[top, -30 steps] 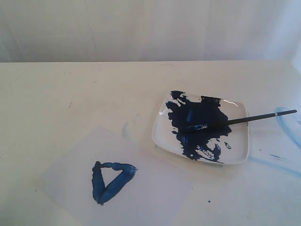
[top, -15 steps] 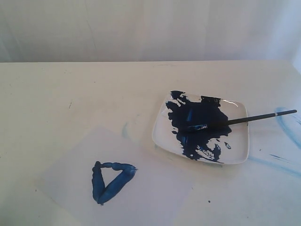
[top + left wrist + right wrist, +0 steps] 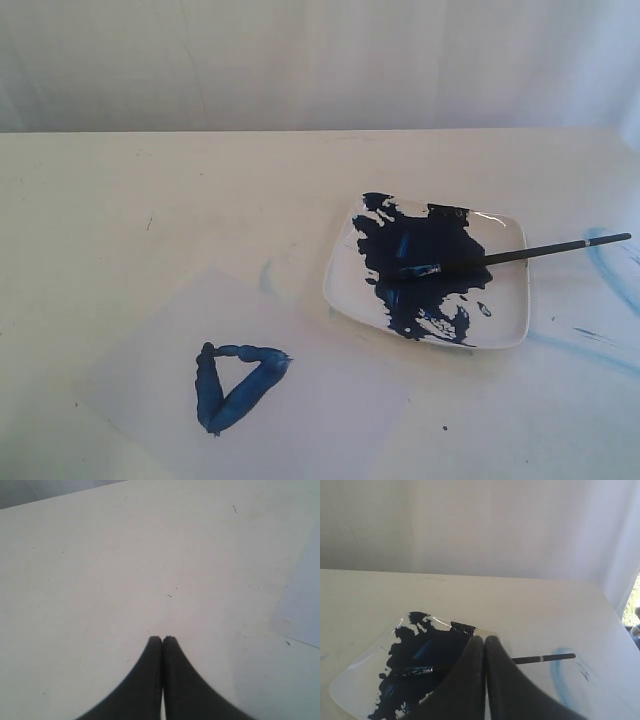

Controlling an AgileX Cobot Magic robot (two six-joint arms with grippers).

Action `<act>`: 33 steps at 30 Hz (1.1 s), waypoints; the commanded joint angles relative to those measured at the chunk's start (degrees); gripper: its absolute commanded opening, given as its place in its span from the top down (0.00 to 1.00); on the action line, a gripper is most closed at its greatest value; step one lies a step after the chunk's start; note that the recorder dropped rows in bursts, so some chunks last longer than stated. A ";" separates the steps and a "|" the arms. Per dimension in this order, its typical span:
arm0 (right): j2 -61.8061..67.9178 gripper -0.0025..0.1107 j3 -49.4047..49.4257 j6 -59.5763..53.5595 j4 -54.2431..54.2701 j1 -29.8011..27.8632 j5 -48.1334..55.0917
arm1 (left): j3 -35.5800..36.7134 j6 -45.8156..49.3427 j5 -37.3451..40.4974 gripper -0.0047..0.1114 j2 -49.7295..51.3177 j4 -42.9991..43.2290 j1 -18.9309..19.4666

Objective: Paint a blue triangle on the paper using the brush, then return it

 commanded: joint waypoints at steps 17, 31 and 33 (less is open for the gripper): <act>-14.94 0.98 0.18 7.32 1.22 0.12 5.10 | 0.16 -0.19 -0.22 0.96 -0.29 0.40 0.23; -14.94 0.98 0.36 24.32 -18.21 0.12 1.24 | 0.16 -0.19 -0.22 0.96 -0.29 0.40 0.23; -14.94 0.98 1.65 22.23 -18.21 0.12 0.81 | 0.16 -0.19 -0.22 0.96 -0.29 0.40 0.23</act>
